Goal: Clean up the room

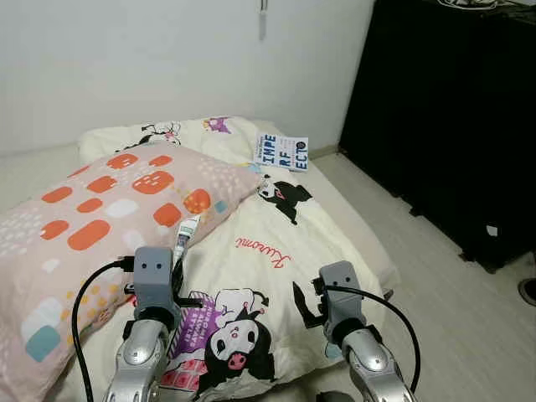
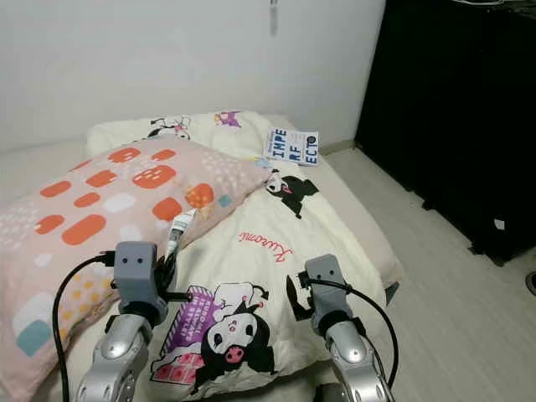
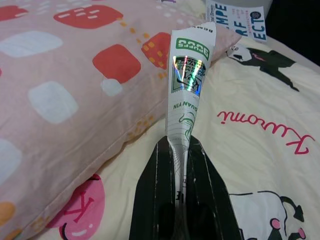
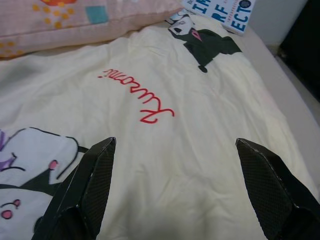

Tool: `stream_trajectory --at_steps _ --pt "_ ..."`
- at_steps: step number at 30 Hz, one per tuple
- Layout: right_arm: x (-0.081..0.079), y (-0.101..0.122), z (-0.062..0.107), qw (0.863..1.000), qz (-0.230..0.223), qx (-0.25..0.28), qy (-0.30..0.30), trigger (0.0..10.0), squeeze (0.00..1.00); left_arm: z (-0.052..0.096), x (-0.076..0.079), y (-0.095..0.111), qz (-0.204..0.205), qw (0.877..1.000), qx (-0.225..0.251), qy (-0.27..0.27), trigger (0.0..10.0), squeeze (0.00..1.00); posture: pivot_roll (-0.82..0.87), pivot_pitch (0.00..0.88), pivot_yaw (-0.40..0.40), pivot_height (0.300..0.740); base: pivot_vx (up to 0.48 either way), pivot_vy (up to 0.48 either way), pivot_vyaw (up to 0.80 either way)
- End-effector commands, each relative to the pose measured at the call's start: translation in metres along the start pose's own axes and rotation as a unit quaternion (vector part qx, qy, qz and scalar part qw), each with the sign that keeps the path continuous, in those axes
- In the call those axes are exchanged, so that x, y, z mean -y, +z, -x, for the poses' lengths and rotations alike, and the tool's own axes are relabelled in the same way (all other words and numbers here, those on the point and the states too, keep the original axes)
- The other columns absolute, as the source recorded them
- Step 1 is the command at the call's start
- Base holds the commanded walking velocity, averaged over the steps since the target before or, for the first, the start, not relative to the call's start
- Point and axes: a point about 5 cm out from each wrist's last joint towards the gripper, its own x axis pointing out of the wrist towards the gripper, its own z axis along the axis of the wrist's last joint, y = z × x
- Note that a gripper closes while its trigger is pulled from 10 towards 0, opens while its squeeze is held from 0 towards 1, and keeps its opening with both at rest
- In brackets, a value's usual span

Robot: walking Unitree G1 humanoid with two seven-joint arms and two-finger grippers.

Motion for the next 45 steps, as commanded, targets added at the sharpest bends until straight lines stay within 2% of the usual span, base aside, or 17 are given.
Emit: stream_trajectory --at_steps 1,13,22,41,45 --pt "-0.0024 -0.0028 0.0016 1.000 -0.007 -0.003 0.004 10.0 0.00 0.0038 -0.0038 -0.0046 -0.006 1.000 -0.013 0.001 10.0 0.00 -0.01 0.143 -0.018 0.621 0.000 0.000 0.00" --pt "-0.0038 -0.0018 0.0019 1.000 -0.010 0.002 0.018 10.0 0.00 0.0046 -0.0032 -0.0038 -0.004 1.000 -0.014 -0.001 10.0 0.00 -0.02 0.146 -0.020 0.621 0.000 0.000 0.00" --pt "-0.0043 -0.0017 0.0028 1.000 -0.010 0.004 0.022 10.0 0.00 0.0047 -0.0013 -0.0036 -0.001 1.000 -0.015 -0.003 10.0 0.00 -0.02 0.148 -0.021 0.660 0.000 0.000 0.00" --pt "-0.0039 0.0002 0.0028 0.999 -0.014 0.011 0.028 10.0 0.00 0.0070 -0.0019 -0.0036 0.003 1.000 -0.013 -0.003 10.0 0.00 -0.02 0.149 -0.027 0.660 0.000 0.000 0.00" --pt "-0.0043 0.0011 0.0025 0.999 -0.011 0.012 0.030 10.0 0.00 0.0071 -0.0009 -0.0033 0.004 1.000 -0.011 -0.006 10.0 0.00 -0.02 0.149 -0.024 0.675 0.000 0.000 0.00"
